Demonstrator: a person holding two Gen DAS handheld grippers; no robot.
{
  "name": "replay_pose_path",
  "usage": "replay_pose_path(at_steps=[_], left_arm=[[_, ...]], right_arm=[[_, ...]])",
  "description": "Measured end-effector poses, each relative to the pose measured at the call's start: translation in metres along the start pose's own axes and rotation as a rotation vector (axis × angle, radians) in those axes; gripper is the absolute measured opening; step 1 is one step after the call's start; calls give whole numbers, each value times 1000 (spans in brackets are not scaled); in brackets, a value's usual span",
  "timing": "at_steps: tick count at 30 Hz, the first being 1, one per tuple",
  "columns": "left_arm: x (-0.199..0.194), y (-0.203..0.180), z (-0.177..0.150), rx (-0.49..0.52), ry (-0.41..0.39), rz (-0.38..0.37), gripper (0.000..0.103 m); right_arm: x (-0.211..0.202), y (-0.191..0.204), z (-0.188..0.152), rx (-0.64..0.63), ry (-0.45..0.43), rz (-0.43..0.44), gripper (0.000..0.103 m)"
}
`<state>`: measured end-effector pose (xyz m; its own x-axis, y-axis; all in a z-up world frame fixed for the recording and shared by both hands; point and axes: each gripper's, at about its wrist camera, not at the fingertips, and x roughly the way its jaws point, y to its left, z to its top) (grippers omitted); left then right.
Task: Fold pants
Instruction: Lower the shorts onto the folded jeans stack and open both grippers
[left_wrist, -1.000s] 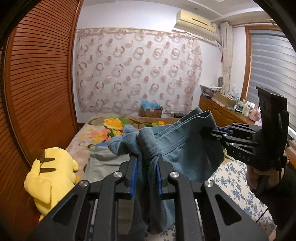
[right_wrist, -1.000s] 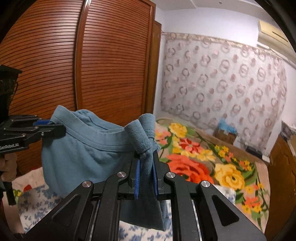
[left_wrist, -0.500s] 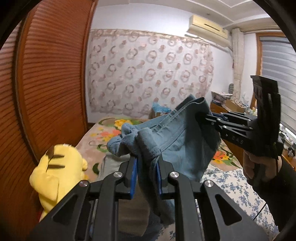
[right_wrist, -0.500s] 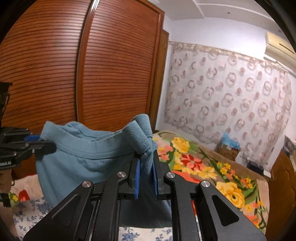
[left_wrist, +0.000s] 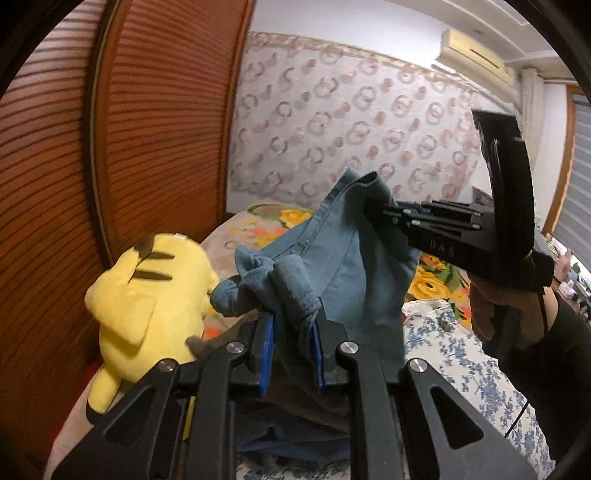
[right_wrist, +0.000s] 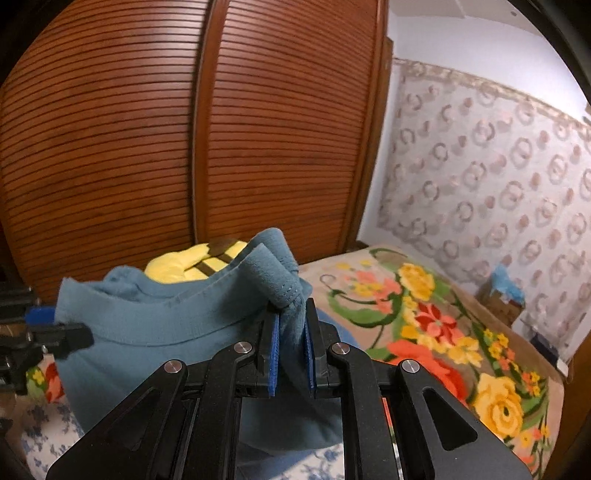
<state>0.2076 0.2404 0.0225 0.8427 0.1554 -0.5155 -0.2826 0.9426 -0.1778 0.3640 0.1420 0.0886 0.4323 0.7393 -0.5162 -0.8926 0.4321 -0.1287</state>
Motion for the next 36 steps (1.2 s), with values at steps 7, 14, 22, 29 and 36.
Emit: replay_pose_path(at_steps=[7,14,22,29,36], left_arm=[[4,9,-10,-14,27,44,18],[0,11,-13,-27,43,40,25],[-13,-1,-1,25,-5,12,35],[7,-13,-5,55,59,-11,36],[24,-9,-24,45,137,17,36]], right_arm=[[35,5,4,14,30,50,9],[53,7,4,37,78,58,23],[20,-17,-1,147,39,32,37],[10,-24,-27,159,78,52,37],[36,-44,-51,213,148,2,36]])
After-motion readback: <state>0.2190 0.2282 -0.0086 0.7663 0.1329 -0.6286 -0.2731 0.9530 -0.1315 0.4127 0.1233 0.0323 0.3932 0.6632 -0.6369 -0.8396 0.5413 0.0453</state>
